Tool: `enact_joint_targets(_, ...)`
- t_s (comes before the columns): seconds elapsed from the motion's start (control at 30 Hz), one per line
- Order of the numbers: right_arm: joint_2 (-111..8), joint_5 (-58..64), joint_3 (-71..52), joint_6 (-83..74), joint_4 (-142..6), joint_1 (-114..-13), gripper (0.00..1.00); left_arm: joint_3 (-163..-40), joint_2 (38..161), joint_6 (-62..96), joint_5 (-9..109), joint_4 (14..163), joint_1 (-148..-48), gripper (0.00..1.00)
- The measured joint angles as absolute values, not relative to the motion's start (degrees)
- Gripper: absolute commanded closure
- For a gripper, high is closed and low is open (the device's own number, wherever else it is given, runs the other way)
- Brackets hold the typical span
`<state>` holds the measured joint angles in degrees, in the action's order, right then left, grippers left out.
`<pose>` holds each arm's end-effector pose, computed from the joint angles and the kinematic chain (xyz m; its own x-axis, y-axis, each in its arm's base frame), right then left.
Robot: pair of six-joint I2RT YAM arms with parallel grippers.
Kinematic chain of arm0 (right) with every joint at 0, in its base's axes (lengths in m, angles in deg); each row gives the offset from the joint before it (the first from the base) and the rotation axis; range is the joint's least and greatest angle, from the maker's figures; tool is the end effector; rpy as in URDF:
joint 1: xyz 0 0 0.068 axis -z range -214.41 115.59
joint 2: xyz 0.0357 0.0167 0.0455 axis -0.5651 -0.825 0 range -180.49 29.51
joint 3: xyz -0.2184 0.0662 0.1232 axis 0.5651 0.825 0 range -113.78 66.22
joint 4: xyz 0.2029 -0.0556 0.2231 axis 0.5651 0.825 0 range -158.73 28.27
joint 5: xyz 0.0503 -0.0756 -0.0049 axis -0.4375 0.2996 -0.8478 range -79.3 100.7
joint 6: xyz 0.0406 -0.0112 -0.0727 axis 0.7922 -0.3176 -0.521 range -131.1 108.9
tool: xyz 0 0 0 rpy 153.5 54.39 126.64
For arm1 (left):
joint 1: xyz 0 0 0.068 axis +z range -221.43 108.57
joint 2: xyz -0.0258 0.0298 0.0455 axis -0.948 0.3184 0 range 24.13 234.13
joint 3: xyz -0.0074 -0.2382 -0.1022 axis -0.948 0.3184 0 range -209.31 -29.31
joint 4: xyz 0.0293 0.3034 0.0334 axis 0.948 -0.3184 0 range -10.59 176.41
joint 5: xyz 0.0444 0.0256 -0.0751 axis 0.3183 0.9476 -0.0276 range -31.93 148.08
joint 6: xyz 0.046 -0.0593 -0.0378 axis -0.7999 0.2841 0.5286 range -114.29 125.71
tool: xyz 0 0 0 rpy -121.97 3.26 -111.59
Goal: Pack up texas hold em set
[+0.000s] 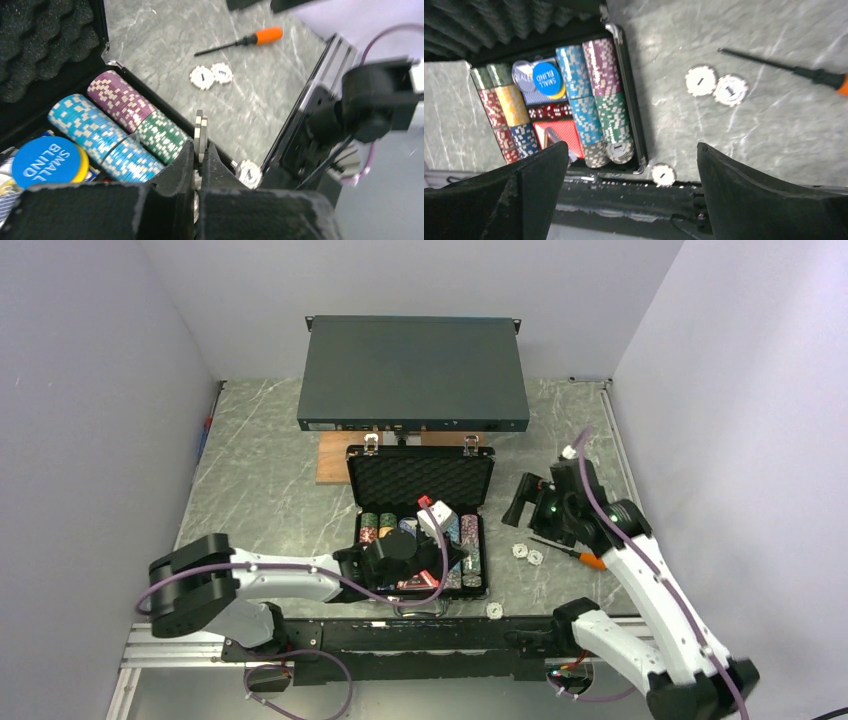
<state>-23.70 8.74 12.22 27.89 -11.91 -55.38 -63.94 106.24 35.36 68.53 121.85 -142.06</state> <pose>0.2275 0.0899 0.2554 -0.8383 0.3521 -0.4164 0.1953 0.9068 0.3736 0.1357 -0.3456 0.1554 -0.4900 -0.0733 -0.8687 0.7208 0.5263 -0.4510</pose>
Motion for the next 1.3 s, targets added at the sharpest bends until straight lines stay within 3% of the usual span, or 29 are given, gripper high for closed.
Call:
enact_joint_targets(0.13, -15.8, 13.3, 13.5, 26.4, -11.8, -54.5, 0.00, -66.5, 102.5, 24.0, 65.4, 110.4, -142.4, 1.00)
enact_joint_targets(0.37, -11.6, 17.2, 14.3, 26.6, -11.8, -54.1, 0.01, -72.2, 108.4, 6.0, 62.5, 99.3, -145.1, 1.00)
enact_joint_targets(0.8, -8.0, 19.4, 15.7, 27.1, -11.6, -53.6, 0.01, -81.5, 119.1, -4.6, 62.6, 92.5, -147.9, 1.00)
enact_joint_targets(0.87, -8.1, 19.3, 15.9, 27.1, -11.6, -53.6, 0.01, -82.7, 120.1, -5.2, 63.1, 91.3, -147.9, 0.93)
enact_joint_targets(1.03, -8.8, 18.8, 16.7, 27.0, -11.8, -53.5, 0.00, -83.7, 121.0, -5.7, 64.4, 89.2, -147.9, 0.57)
enact_joint_targets(1.3, -15.4, 12.9, 17.2, 25.0, -8.9, -53.4, 0.01, -82.9, 118.9, -3.7, 66.9, 89.0, -147.9, 0.39)
